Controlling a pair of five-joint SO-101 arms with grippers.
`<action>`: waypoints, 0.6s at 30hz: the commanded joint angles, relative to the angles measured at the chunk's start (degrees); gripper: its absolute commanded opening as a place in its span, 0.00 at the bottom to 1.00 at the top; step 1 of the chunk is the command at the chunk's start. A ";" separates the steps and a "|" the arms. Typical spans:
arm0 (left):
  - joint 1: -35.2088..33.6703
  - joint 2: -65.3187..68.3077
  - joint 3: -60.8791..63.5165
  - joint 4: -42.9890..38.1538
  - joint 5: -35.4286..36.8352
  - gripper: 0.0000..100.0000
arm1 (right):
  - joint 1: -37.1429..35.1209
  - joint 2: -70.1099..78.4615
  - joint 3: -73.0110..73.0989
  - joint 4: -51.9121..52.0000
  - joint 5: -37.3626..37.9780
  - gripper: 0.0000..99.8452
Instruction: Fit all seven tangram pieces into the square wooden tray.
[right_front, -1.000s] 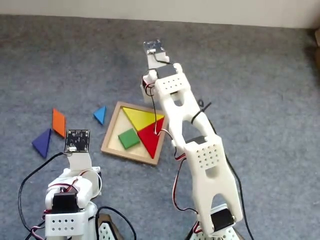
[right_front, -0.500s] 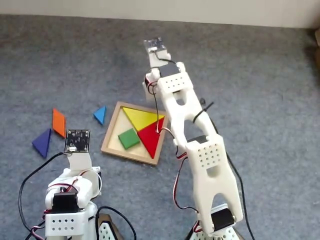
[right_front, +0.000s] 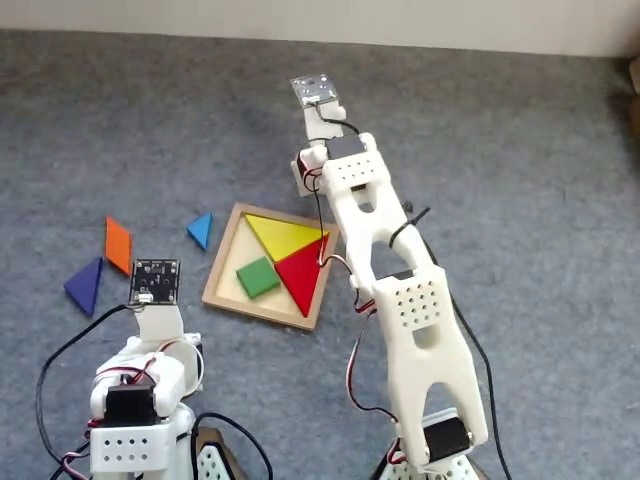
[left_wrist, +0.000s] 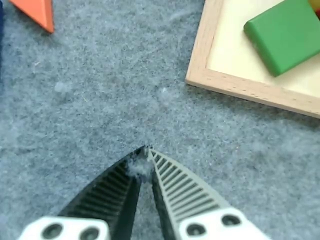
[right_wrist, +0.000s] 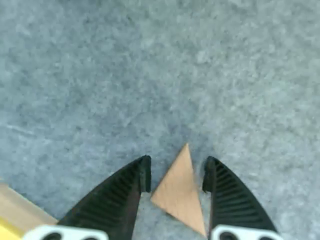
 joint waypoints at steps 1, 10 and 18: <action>-0.66 -2.68 1.10 0.26 -0.26 0.00 | 1.63 -0.66 -2.33 -1.10 0.53 0.17; -0.66 -2.68 1.10 0.26 -0.26 0.00 | 1.19 -1.27 -2.42 7.69 0.62 0.17; -0.66 -2.68 1.10 0.26 -0.26 0.00 | 1.45 -1.19 -2.33 11.65 6.86 0.17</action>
